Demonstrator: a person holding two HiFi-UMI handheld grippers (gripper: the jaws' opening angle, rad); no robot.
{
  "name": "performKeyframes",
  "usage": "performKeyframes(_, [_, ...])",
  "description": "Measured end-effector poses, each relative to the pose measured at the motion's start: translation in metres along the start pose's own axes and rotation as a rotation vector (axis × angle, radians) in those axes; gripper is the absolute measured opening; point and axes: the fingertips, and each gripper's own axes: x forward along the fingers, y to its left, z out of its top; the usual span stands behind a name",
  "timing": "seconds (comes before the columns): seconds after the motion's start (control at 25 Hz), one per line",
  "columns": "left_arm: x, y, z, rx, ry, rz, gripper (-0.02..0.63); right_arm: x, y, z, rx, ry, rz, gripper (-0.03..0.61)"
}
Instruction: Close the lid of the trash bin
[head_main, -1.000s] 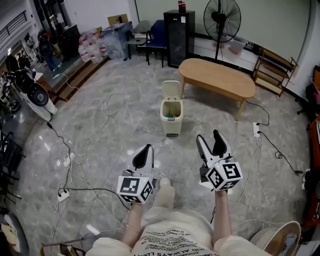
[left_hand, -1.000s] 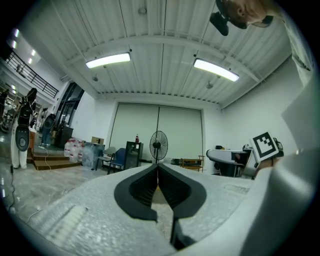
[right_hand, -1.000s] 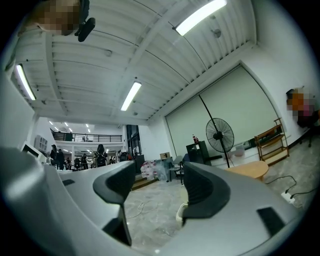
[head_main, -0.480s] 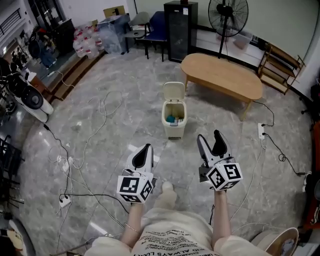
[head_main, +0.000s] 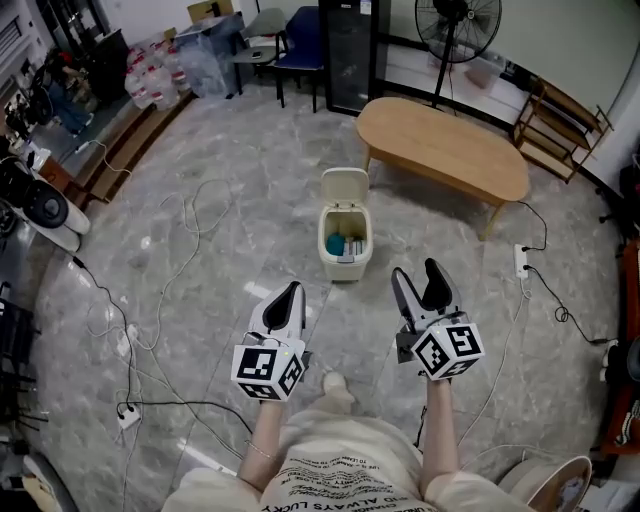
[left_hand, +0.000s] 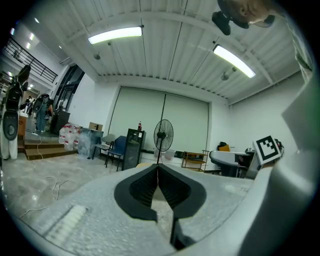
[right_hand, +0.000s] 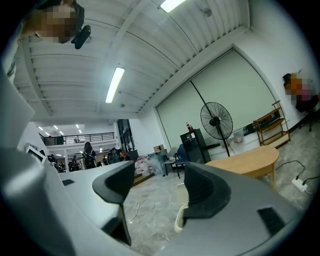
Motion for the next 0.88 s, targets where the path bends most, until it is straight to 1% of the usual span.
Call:
performKeyframes(0.2, [0.028,0.008,0.003,0.012,0.006,-0.028,0.023,0.022,-0.015,0.001,0.036,-0.019,-0.025,0.296])
performKeyframes(0.48, [0.056,0.021,0.007,0.007,0.003,-0.026,0.023,0.049,-0.032,-0.003,0.059,-0.012,-0.024,0.296])
performKeyframes(0.56, [0.067,0.022,0.004,0.008,0.014,-0.026,0.023,0.060,-0.040,-0.005,0.063,-0.002,-0.020,0.296])
performKeyframes(0.72, [0.096,0.036,-0.006,-0.006,0.040,0.003,0.023,0.091,-0.061,-0.014,0.069,0.026,-0.014,0.296])
performKeyframes(0.88, [0.137,0.055,-0.011,-0.031,0.061,0.035,0.023,0.137,-0.085,-0.016,0.067,0.066,0.005,0.295])
